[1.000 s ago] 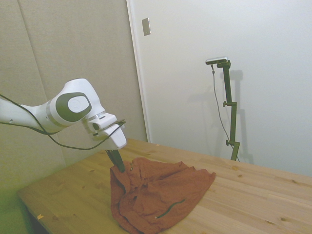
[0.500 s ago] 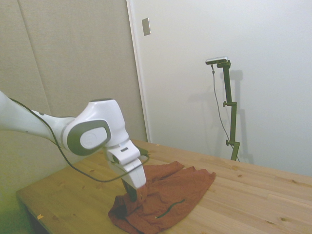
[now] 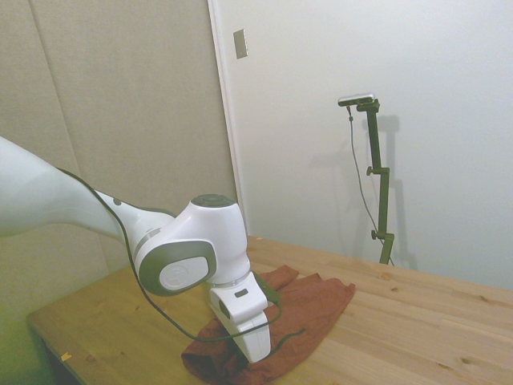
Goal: Fold the shorts
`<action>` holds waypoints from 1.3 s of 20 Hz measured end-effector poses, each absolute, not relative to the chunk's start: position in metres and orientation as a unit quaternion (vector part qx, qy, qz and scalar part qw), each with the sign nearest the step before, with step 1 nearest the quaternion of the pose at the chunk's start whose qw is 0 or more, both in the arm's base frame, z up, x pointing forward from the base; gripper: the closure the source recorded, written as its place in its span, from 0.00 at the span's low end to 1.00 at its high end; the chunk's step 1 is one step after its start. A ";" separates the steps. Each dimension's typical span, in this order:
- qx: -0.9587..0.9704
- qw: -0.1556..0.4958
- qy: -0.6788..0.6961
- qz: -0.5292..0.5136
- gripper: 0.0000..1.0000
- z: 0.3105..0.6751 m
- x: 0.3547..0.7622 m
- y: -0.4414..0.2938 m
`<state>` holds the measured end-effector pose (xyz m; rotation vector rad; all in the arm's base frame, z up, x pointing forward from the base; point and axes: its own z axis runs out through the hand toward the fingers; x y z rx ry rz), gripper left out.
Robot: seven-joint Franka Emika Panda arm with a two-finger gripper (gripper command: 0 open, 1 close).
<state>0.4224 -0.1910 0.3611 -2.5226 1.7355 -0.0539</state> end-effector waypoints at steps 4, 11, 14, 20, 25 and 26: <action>-0.826 0.037 0.561 -0.026 0.00 0.365 0.424 -0.189; -0.855 -0.088 0.503 -0.093 0.00 0.412 0.418 -0.142; -0.878 -0.119 0.440 -0.143 0.00 0.446 0.426 -0.072; -0.914 -0.183 0.275 -0.235 0.00 0.398 0.451 0.106; -0.910 -0.232 0.144 -0.311 0.00 0.357 0.468 0.167; -0.907 -0.237 0.134 -0.322 0.00 0.352 0.471 0.169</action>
